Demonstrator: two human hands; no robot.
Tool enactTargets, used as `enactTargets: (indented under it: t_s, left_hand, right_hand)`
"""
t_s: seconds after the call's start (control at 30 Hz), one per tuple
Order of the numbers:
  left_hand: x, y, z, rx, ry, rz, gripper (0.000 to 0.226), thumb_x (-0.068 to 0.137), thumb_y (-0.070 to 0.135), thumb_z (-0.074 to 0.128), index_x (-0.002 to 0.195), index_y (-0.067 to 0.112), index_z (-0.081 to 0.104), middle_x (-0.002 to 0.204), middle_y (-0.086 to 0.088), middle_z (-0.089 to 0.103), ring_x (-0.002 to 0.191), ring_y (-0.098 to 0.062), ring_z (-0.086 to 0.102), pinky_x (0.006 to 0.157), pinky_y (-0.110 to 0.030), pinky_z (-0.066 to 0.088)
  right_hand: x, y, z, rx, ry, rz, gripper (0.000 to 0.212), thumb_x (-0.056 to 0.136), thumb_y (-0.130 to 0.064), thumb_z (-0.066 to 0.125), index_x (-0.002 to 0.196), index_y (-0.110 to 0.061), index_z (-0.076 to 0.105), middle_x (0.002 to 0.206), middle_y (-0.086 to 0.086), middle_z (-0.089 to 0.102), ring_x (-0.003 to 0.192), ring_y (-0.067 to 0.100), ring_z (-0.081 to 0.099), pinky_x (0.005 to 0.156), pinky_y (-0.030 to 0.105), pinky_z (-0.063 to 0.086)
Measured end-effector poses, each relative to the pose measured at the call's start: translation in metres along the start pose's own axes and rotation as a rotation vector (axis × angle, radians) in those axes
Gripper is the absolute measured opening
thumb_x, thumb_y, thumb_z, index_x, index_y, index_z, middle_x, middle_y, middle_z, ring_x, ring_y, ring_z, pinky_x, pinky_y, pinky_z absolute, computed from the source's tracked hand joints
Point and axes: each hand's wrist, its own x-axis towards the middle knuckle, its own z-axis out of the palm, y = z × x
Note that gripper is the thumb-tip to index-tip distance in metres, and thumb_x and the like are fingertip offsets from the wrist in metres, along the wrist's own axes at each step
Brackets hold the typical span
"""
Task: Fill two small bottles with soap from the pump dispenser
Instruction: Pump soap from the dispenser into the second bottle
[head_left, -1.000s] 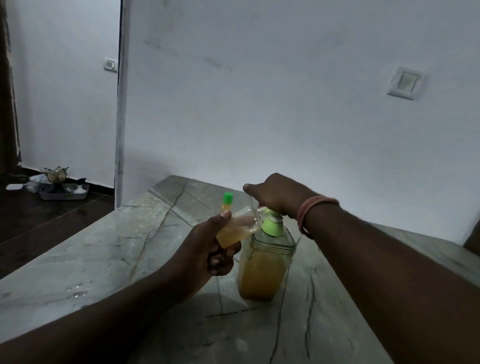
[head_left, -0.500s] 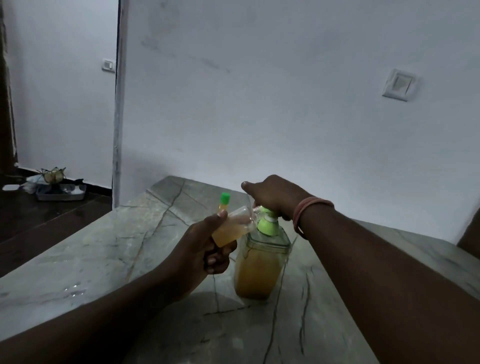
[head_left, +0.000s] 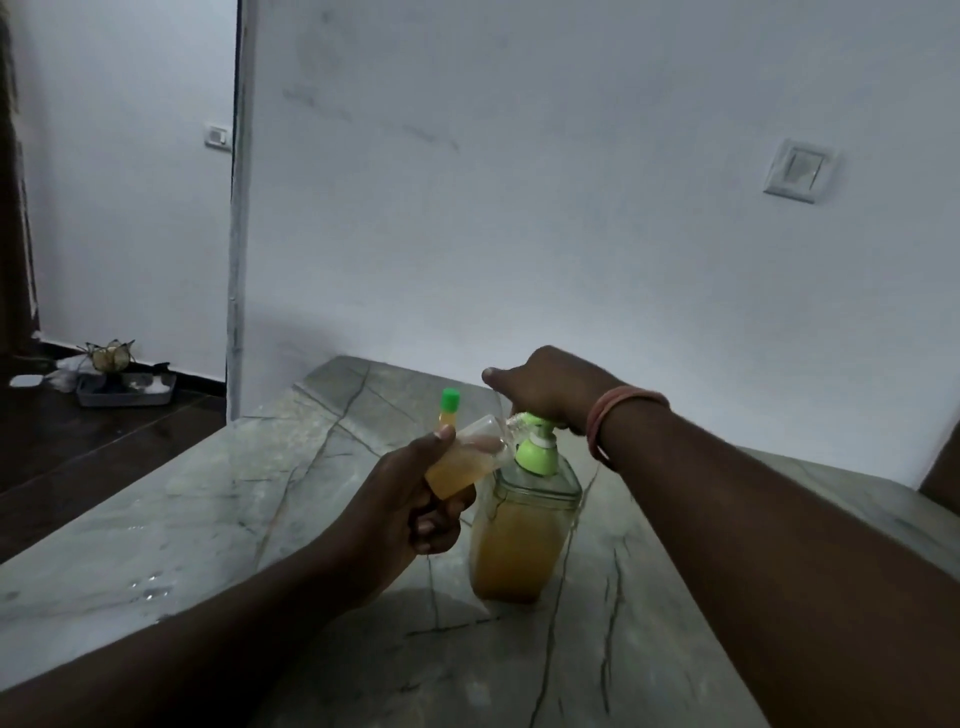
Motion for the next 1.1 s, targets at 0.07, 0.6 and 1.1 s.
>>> enactTargets:
  t_s: [0.07, 0.6, 1.1]
  left_hand:
    - [0.001, -0.001, -0.002, -0.004, -0.012, 0.001, 0.053, 0.091, 0.056, 0.057, 0.124, 0.017, 0.070, 0.071, -0.004, 0.051, 0.048, -0.008, 0.030, 0.047, -0.024, 0.028]
    - [0.003, -0.003, -0.003, 0.002, 0.013, -0.004, 0.052, 0.093, 0.055, 0.056, 0.124, 0.015, 0.068, 0.069, -0.005, 0.052, 0.046, -0.007, 0.033, 0.044, -0.022, 0.031]
    - [0.003, -0.002, -0.004, -0.001, 0.011, -0.011, 0.046, 0.093, 0.054, 0.057, 0.117, 0.018, 0.072, 0.069, -0.005, 0.053, 0.046, -0.007, 0.032, 0.044, -0.022, 0.030]
  right_hand:
    - [0.002, 0.004, 0.003, 0.056, 0.050, -0.022, 0.058, 0.094, -0.056, 0.046, 0.100, -0.005, 0.074, 0.085, 0.010, 0.069, 0.068, 0.023, 0.057, 0.063, 0.028, 0.040]
    - [0.001, 0.007, 0.010, 0.121, 0.084, -0.022, 0.055, 0.095, -0.051, 0.043, 0.093, -0.007, 0.075, 0.082, 0.009, 0.069, 0.068, 0.023, 0.058, 0.062, 0.029, 0.039]
    - [0.005, 0.010, 0.016, 0.094, 0.110, -0.018, 0.052, 0.094, -0.048, 0.044, 0.093, -0.006, 0.074, 0.079, 0.010, 0.065, 0.065, 0.022, 0.055, 0.058, 0.029, 0.036]
